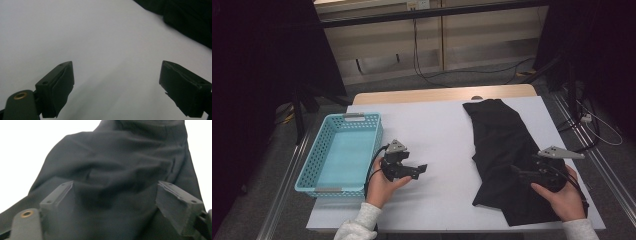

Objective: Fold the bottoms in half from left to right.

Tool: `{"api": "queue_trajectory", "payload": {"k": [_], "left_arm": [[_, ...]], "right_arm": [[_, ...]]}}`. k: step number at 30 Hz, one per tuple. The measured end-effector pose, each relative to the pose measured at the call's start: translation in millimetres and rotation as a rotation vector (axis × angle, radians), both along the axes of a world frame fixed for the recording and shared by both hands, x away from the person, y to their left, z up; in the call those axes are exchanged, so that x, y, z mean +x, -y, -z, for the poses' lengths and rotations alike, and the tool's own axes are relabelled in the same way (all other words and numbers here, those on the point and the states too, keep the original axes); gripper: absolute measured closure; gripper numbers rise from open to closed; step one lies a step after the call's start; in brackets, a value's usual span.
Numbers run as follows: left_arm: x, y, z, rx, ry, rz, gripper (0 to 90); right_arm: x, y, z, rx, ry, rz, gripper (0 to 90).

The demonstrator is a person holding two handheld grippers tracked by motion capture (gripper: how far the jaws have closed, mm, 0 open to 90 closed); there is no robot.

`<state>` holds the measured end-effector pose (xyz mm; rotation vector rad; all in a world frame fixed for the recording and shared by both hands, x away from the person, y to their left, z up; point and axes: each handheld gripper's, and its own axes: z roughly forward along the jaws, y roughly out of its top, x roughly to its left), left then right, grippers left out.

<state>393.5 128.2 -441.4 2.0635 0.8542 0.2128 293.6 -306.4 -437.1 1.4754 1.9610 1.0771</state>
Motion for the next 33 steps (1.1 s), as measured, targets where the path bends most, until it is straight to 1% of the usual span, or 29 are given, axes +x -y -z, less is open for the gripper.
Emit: {"api": "queue_trajectory", "payload": {"k": [3, 4, 5, 6, 7, 8, 9, 11, 13, 14, 17, 19, 20, 22, 24, 25, 26, 28, 29, 30, 31, 32, 33], "left_arm": [[0.9, -0.1, -1.0, 0.002, 0.004, 0.007, 12.5], [1.2, 0.1, -1.4, 0.001, 0.006, 0.007, 12.5], [1.4, 0.2, -1.8, 0.003, 0.006, 0.008, 12.5], [1.6, 0.8, -1.7, 0.0, 0.003, 0.009, 12.6], [1.6, 1.2, -1.6, 0.001, 0.002, 0.01, 12.6], [2.0, 1.5, -1.5, 0.006, 0.003, 0.016, 12.7], [2.0, 1.9, -1.5, 0.005, 0.003, 0.016, 12.7], [1.7, 2.9, -1.7, 0.011, 0.007, 0.024, 12.7], [1.4, 3.7, -1.6, 0.011, 0.007, 0.027, 12.7], [1.5, 4.1, -1.4, 0.013, 0.007, 0.028, 12.7], [2.0, 5.1, -0.8, 0.018, 0.003, 0.029, 12.8], [1.7, 5.6, -0.7, 0.019, 0.004, 0.034, 12.8], [1.7, 5.6, -0.9, 0.023, 0.007, 0.034, 13.0], [1.4, 5.6, -1.2, 0.015, 0.006, 0.028, 13.0], [1.5, 5.6, -1.1, 0.016, 0.006, 0.028, 13.0], [1.7, 5.5, -0.9, 0.018, 0.005, 0.029, 13.0], [1.9, 5.3, -0.6, 0.019, 0.003, 0.028, 13.0], [1.8, 5.6, -0.3, 0.022, 0.005, 0.026, 13.1], [1.8, 5.5, -0.6, 0.022, 0.004, 0.027, 13.1], [1.7, 5.6, -1.1, 0.021, 0.005, 0.028, 13.1], [1.8, 5.6, -1.3, 0.021, 0.008, 0.027, 13.1], [1.8, 5.7, -1.5, 0.021, 0.008, 0.028, 13.1], [1.9, 5.7, -1.5, 0.022, 0.009, 0.028, 13.2]], "right_arm": [[-6.7, 0.4, 0.9, -0.021, -0.007, -0.009, 22.5], [-8.2, 0.6, 0.8, -0.027, -0.008, -0.011, 22.8], [-10.3, 0.6, 0.5, -0.04, -0.009, -0.014, 25.6], [-12.4, 1.1, 0.5, -0.046, -0.01, -0.026, 30.3], [-14.9, 2.2, 1.2, -0.047, -0.013, -0.032, 31.8], [-16.1, 3.0, 1.9, -0.05, -0.015, -0.028, 33.5], [-18.1, 5.1, 3.0, -0.054, -0.024, -0.021, 37.2], [-21.0, 8.0, 3.9, -0.043, -0.04, -0.012, 39.3], [-25.6, 10.1, 3.7, -0.068, -0.047, 0.004, 43.3], [-27.2, 10.3, 3.5, -0.071, -0.051, 0.004, 45.0], [-31.5, 9.7, 5.6, -0.085, -0.077, 0.011, 52.9], [-32.5, 9.3, 7.9, -0.094, -0.099, 0.002, 57.8], [-32.6, 9.0, 8.5, -0.093, -0.113, 0.002, 60.8], [-32.1, 7.7, 10.6, -0.079, -0.134, -0.008, 65.2], [-31.0, 7.2, 13.7, -0.081, -0.162, -0.012, 66.7], [-31.1, 7.2, 14.6, -0.073, -0.16, -0.007, 67.4], [-31.0, 8.3, 13.9, -0.064, -0.169, -0.001, 68.4], [-31.1, 9.4, 13.5, -0.072, -0.169, 0.001, 70.0], [-31.8, 11.1, 11.8, -0.078, -0.167, 0.02, 70.1], [-32.2, 12.5, 10.4, -0.078, -0.157, 0.027, 70.7], [-33.0, 14.7, 8.3, -0.062, -0.159, 0.034, 70.8], [-32.9, 15.6, 8.3, -0.058, -0.165, 0.032, 70.8], [-32.4, 15.9, 10.2, -0.069, -0.174, 0.031, 70.8]]}}
